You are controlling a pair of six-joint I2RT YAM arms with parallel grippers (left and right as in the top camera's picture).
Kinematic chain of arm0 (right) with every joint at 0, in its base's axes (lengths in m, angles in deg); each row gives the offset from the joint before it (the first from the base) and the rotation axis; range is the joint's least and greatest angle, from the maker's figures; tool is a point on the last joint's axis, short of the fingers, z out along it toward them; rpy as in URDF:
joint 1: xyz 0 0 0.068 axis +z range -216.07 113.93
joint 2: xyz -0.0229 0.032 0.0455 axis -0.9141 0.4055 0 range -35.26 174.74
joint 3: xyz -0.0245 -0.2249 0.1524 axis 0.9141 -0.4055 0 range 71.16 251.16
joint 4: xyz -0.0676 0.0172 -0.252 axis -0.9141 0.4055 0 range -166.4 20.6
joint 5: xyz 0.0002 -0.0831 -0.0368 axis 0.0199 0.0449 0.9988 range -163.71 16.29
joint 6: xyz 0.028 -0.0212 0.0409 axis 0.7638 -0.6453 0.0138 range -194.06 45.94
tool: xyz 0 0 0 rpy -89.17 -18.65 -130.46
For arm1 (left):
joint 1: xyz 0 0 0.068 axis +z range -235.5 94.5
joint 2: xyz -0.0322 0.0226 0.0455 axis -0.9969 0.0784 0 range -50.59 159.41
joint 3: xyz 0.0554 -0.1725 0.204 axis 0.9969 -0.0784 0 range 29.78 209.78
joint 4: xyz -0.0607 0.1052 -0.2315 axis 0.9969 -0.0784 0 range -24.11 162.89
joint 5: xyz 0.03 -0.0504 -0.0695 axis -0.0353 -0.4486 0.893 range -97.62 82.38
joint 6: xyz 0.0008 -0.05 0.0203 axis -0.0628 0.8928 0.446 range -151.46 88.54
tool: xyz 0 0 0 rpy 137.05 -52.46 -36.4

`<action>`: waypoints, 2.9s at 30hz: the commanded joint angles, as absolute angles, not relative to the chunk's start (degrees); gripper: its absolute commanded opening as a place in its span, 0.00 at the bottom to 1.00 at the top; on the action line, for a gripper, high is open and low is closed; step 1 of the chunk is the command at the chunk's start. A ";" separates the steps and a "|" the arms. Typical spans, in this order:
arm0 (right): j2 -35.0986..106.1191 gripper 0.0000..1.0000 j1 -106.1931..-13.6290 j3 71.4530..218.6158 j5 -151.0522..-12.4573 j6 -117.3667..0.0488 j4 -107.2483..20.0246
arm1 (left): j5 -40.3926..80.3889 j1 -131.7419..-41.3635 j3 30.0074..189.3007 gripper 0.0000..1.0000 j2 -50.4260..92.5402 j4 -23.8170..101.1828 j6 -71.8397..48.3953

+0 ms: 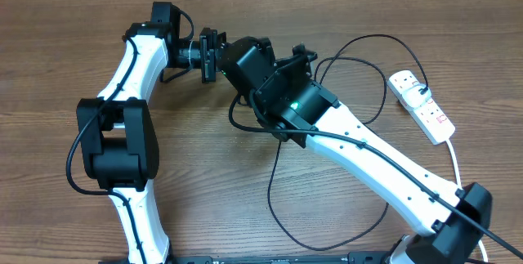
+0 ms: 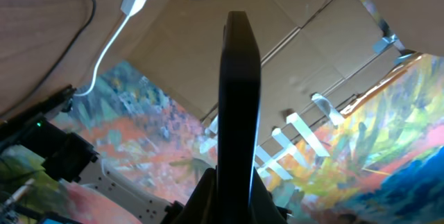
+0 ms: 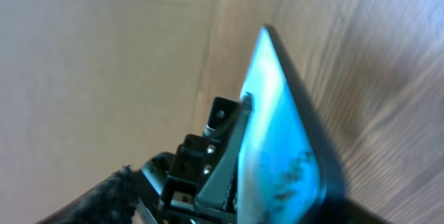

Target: Plug charger to phone and switch on socket

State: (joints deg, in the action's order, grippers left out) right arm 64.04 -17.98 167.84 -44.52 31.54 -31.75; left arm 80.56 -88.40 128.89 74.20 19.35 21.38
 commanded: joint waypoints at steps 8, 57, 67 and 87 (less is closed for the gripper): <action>47.65 1.00 -24.95 169.66 -38.36 0.14 -29.55 | 75.10 -88.51 130.11 0.04 73.87 21.38 12.97; 72.31 0.66 -38.24 167.75 -75.30 -32.15 2.08 | 19.23 -79.00 130.11 0.04 48.30 7.88 -1.77; 76.00 0.64 -32.54 160.94 -76.76 -32.52 -3.30 | 19.43 -78.39 130.11 0.04 48.30 8.23 -1.72; 76.04 0.58 -30.02 149.05 -77.90 -28.89 -20.52 | 20.11 -78.39 130.11 0.04 48.30 8.42 -1.70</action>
